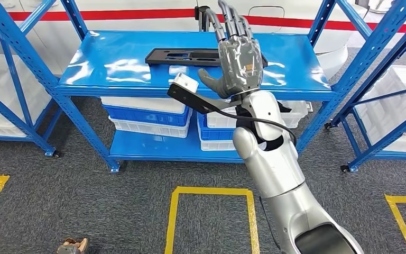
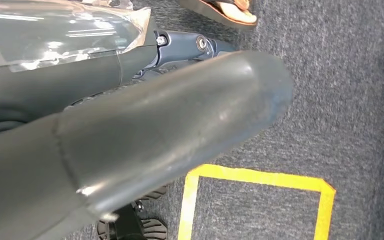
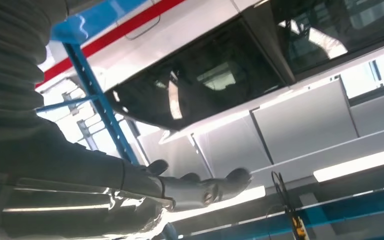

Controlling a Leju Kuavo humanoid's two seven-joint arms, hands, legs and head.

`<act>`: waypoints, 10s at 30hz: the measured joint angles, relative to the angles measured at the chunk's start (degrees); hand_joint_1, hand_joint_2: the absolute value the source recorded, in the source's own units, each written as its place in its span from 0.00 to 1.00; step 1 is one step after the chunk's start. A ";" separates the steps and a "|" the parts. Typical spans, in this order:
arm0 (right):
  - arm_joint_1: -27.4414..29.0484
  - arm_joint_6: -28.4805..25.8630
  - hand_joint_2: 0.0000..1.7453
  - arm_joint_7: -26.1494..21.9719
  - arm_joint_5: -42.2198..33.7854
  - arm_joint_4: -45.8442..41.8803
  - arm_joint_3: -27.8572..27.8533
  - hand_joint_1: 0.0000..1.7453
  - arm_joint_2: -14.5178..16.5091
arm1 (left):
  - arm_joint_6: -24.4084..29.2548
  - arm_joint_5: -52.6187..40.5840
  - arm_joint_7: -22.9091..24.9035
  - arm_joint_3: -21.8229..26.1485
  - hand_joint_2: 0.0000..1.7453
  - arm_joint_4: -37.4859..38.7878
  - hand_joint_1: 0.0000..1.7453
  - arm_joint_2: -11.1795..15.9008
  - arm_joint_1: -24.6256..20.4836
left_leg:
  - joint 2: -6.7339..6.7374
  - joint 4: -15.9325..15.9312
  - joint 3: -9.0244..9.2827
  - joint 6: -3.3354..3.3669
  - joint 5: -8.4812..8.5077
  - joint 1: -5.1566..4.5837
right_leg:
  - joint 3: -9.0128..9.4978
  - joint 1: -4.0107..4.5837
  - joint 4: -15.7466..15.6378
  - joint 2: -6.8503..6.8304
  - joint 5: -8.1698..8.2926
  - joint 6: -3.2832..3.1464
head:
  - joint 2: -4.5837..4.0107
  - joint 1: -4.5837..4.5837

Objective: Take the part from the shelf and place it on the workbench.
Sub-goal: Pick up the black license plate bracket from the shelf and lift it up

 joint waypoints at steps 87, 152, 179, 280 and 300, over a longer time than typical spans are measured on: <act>-10.99 -5.87 1.00 -2.76 -3.80 17.47 1.89 0.00 3.99 | -1.64 6.01 -3.38 5.91 0.00 1.68 0.00 -0.28 -1.22 | -0.39 4.18 -6.55 -2.51 2.51 -0.29 | 2.50 -0.55 -4.34 -0.59 1.61 -1.21 | 0.00 -0.77; -9.54 -6.25 1.00 -2.15 -1.15 18.31 2.24 0.00 3.32 | -2.19 6.24 -3.28 6.08 0.00 1.74 0.00 -0.55 -2.02 | -0.21 1.07 -4.37 -1.48 2.68 -0.73 | 4.11 0.06 -5.63 -0.49 0.88 -0.50 | 0.01 -1.25; -9.67 -7.39 1.00 -3.72 -2.91 19.38 2.25 0.00 3.19 | -2.53 9.31 11.54 10.76 0.00 4.85 0.00 -0.45 1.32 | -0.27 -0.78 1.60 -1.77 -1.96 -0.55 | -1.11 -0.53 -5.31 -1.00 5.83 0.25 | 0.00 -0.61; 10.07 1.80 1.00 -0.08 17.95 2.78 6.55 1.00 -1.79 | 4.26 -12.98 5.14 9.03 0.00 5.40 0.00 -3.22 2.91 | -0.31 -0.67 2.12 -1.94 -2.13 -1.22 | -0.45 -1.07 -5.37 -1.06 5.81 0.28 | 0.00 -0.59; 4.58 -8.63 1.00 -1.77 15.10 -20.02 5.02 1.00 -12.67 | 6.18 -19.28 3.88 9.67 1.00 5.28 0.00 -2.70 2.82 | -0.31 -0.66 2.11 -1.82 -2.22 -1.25 | -0.47 -1.09 -5.38 -1.07 5.81 0.28 | 0.00 -0.59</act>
